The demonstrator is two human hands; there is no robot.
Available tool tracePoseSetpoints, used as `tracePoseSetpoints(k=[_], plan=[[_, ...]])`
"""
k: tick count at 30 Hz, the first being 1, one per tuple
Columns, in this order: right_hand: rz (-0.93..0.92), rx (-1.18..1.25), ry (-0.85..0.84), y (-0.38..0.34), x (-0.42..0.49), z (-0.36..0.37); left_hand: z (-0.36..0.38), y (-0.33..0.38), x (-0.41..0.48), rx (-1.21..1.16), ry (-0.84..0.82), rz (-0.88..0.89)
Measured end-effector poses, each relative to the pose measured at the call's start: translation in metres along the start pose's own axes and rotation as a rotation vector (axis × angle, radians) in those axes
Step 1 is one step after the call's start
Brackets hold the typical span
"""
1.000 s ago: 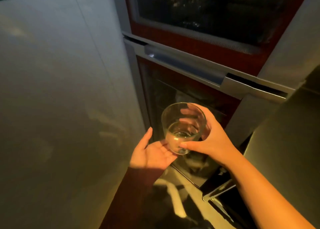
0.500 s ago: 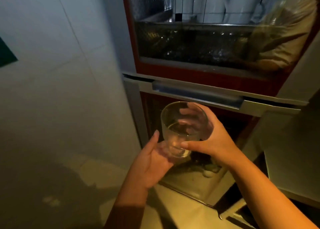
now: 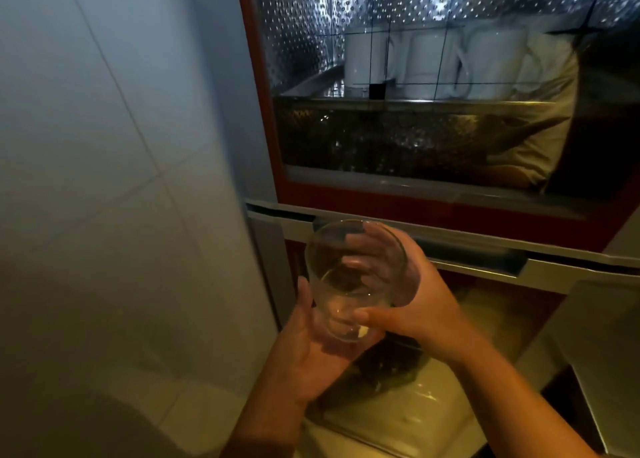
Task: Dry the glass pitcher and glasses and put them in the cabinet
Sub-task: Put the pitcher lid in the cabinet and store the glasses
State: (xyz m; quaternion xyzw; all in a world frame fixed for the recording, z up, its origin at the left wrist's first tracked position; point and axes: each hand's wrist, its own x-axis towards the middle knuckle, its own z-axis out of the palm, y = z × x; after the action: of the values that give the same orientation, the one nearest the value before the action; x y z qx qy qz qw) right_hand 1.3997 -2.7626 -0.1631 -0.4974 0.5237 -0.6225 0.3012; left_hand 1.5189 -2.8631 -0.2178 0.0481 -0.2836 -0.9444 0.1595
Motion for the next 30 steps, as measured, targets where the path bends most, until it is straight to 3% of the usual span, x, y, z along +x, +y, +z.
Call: tracePoseSetpoints(k=[6, 12, 17, 23, 30], plan=[[-0.011, -0.039, -0.035, -0.002, 0.020, 0.008, -0.009, 0.011, 0.009, -0.013, 0.075, -0.026], [0.032, -0.085, -0.029, -0.004, 0.021, 0.026, -0.023, 0.021, 0.003, -0.103, -0.102, -0.127], [0.082, 0.053, 0.042, -0.004, 0.017, 0.042, -0.029, 0.034, -0.009, -0.079, -0.189, -0.116], [0.161, 0.508, 0.182, 0.010, 0.018, 0.049, -0.030, 0.048, -0.025, -0.210, -0.050, -0.160], [0.242, 1.098, 0.471, 0.045, 0.030, 0.030, -0.042, 0.065, -0.037, -0.403, -0.042, -0.279]])
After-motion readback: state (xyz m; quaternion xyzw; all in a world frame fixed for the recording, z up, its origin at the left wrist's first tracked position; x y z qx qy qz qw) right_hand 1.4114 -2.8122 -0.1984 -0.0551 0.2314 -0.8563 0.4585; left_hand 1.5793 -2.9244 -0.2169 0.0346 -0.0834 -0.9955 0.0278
